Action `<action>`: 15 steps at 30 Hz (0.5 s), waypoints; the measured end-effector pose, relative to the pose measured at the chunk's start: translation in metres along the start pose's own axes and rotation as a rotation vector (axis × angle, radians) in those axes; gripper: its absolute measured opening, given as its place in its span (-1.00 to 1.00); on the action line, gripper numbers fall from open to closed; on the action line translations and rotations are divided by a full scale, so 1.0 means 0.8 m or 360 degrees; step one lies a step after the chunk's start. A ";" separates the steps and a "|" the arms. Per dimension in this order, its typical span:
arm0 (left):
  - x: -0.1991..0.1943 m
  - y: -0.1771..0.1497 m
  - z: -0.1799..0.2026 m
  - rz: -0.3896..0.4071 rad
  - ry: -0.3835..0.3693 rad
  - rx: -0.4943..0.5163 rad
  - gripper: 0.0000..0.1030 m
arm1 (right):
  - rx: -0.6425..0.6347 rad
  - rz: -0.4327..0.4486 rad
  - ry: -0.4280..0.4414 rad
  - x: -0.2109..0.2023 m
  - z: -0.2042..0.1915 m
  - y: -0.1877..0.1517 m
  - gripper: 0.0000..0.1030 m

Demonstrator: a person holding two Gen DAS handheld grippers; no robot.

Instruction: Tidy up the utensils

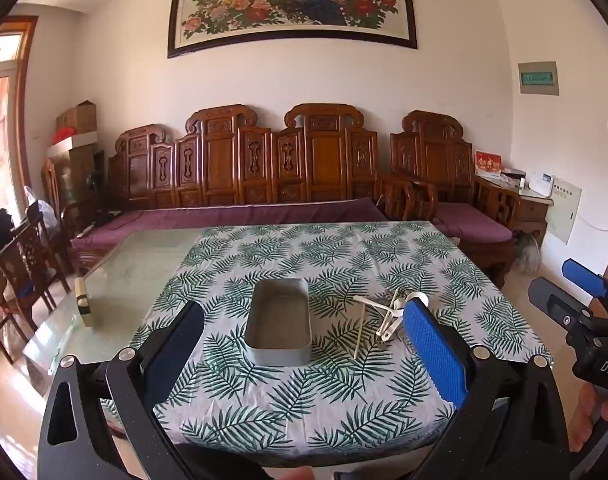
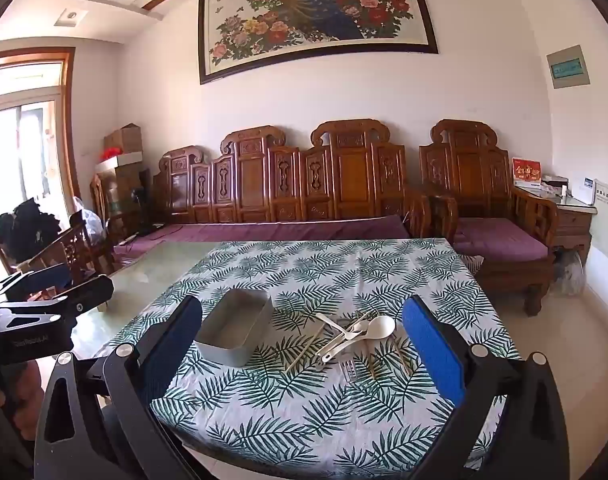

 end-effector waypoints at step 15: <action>-0.001 0.001 0.001 0.0017 -0.0008 0.0016 0.88 | 0.0000 0.0004 0.0001 -0.002 -0.001 0.002 0.95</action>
Point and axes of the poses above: each gripper's, at about its wrist camera, not at the fingertips, and x roughly the way its jaws point, z to its right, y to its top, the point moved 8 cm from there along x, roughly the way its jaws point, and after that the axes turned 13 degrees about -y, right-handed, at the moved point
